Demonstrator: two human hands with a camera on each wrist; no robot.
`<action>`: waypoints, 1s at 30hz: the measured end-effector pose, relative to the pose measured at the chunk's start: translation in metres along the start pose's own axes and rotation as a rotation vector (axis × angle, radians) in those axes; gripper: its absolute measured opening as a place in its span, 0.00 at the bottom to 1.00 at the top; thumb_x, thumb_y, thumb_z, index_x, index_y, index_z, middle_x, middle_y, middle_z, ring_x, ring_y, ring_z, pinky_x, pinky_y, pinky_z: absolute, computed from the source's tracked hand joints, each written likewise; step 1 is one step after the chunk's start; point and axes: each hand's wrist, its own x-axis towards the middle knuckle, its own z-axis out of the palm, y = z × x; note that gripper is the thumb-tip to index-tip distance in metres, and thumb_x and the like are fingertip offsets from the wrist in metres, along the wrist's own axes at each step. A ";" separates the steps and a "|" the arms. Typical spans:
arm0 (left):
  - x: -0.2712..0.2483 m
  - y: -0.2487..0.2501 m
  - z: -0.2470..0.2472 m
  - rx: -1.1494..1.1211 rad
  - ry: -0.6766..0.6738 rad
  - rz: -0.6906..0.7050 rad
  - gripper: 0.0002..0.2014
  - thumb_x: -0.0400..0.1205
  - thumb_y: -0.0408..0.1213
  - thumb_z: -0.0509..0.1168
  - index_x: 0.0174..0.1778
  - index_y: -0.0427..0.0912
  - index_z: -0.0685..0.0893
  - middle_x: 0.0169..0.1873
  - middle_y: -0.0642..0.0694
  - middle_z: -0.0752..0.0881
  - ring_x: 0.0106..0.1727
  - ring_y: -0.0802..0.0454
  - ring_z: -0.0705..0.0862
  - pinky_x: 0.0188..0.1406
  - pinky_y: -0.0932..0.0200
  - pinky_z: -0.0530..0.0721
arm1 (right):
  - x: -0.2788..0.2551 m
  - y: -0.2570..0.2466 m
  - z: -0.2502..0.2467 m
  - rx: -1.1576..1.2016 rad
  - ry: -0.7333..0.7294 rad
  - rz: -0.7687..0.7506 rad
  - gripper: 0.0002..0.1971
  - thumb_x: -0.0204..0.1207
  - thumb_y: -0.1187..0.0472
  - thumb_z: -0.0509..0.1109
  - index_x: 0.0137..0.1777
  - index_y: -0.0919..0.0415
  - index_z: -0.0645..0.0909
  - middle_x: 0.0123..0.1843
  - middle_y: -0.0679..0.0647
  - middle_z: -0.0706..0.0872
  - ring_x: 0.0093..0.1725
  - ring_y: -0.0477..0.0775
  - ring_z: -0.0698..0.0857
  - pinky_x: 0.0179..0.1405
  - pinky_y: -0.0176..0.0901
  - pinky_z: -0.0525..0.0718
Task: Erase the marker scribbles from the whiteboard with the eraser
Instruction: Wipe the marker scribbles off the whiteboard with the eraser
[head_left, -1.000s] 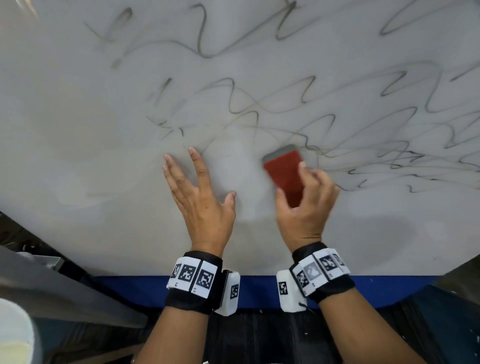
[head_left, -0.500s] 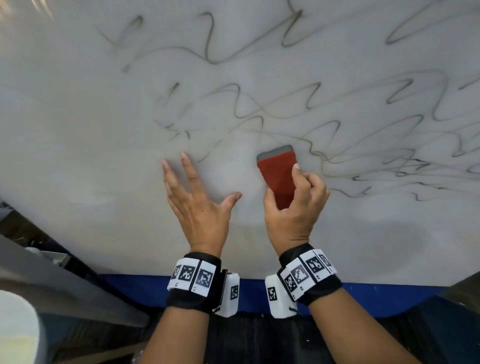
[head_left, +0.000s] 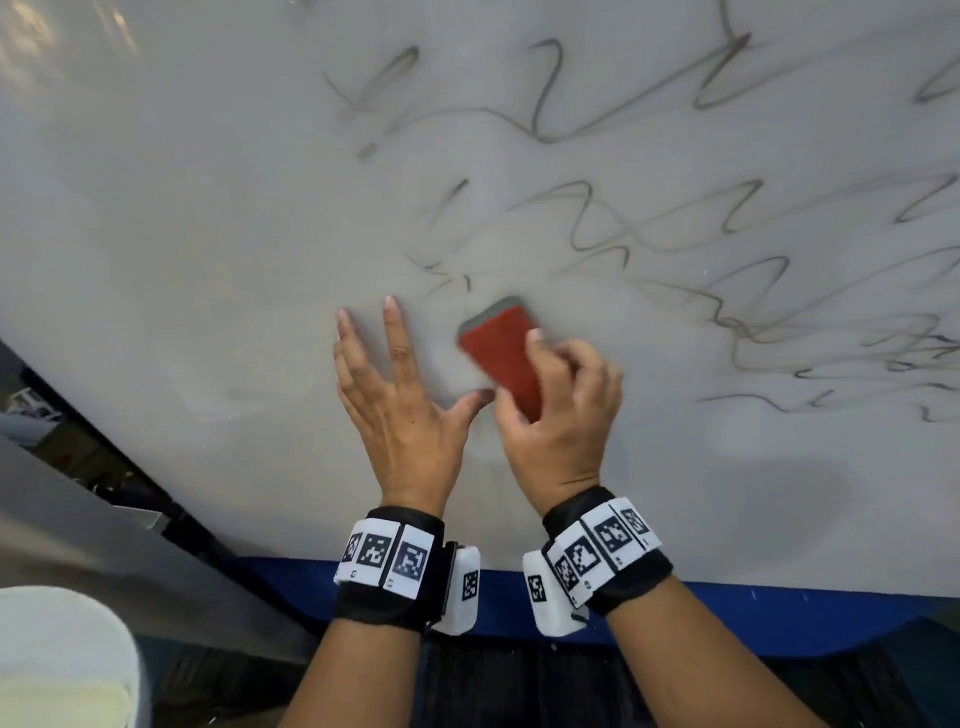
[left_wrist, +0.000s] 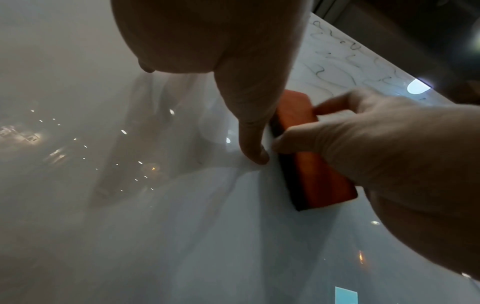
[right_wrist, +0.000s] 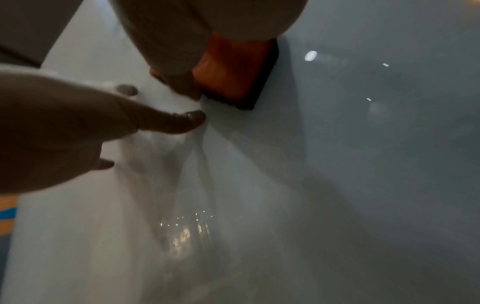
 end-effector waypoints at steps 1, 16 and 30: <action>0.001 -0.003 -0.001 0.002 -0.001 0.010 0.61 0.64 0.59 0.80 0.87 0.52 0.49 0.85 0.35 0.46 0.84 0.34 0.51 0.82 0.33 0.56 | -0.002 -0.002 0.002 -0.012 -0.048 -0.053 0.30 0.65 0.59 0.79 0.68 0.51 0.75 0.59 0.54 0.74 0.53 0.60 0.76 0.55 0.55 0.77; 0.027 -0.024 -0.021 -0.047 0.062 0.057 0.59 0.63 0.62 0.80 0.85 0.50 0.56 0.84 0.34 0.52 0.85 0.37 0.51 0.80 0.30 0.59 | 0.031 -0.011 -0.003 0.006 0.122 0.023 0.31 0.67 0.59 0.81 0.71 0.55 0.77 0.60 0.52 0.73 0.56 0.60 0.75 0.60 0.53 0.78; 0.046 -0.009 -0.040 -0.058 0.044 0.071 0.60 0.64 0.55 0.82 0.87 0.51 0.52 0.86 0.39 0.45 0.87 0.40 0.46 0.81 0.29 0.56 | 0.080 -0.021 -0.008 0.033 0.265 0.046 0.30 0.65 0.61 0.82 0.69 0.61 0.81 0.55 0.62 0.79 0.52 0.59 0.75 0.60 0.47 0.73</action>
